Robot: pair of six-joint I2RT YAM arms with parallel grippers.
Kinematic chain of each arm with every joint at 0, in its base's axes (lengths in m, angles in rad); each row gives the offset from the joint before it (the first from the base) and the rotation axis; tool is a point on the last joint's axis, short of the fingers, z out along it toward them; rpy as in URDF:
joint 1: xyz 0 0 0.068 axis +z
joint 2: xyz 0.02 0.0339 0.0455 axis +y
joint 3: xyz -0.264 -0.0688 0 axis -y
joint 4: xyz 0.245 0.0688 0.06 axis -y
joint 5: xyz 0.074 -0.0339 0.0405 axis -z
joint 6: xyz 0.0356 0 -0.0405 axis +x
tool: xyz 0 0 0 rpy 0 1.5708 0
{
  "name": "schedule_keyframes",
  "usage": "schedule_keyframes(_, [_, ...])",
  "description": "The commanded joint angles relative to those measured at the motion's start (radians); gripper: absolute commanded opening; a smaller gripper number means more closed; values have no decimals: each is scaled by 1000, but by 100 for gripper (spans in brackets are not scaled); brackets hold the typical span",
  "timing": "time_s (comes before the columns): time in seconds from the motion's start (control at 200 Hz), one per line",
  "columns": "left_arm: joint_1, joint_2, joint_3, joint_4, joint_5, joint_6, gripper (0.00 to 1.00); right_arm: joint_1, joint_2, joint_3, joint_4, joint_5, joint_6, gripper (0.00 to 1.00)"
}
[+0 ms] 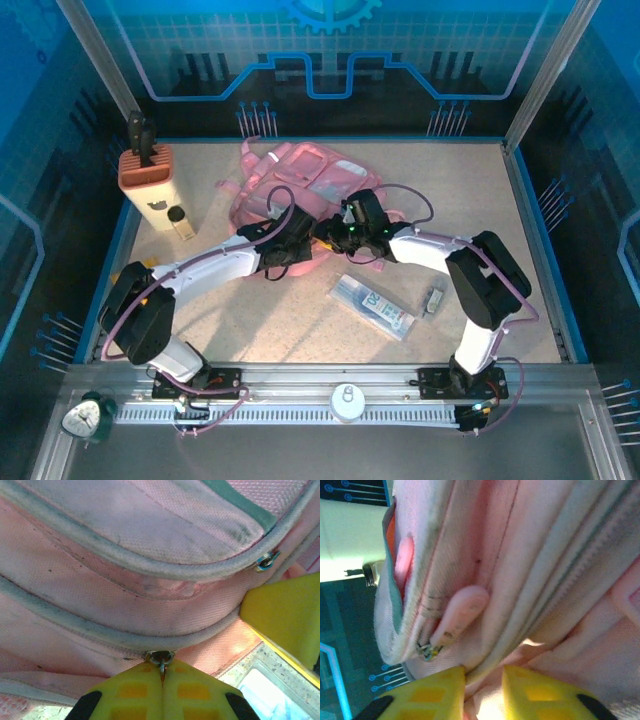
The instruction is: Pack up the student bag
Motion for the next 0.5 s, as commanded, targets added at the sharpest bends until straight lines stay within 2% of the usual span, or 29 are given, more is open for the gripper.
schedule_keyframes(0.0, [2,-11,4,-34,-54,48,0,-11,23,45,1,77,-38,13])
schedule_keyframes(0.085, [35,-20,-14,-43,-40,85,0,-32,8,15,15,61,-44,0])
schedule_keyframes(0.335, [160,-73,-81,-34,-37,207,0,-81,-89,-5,-74,35,-145,0])
schedule_keyframes(0.495, [224,-86,-100,-56,-38,253,0,-158,-109,2,-108,-9,-197,0])
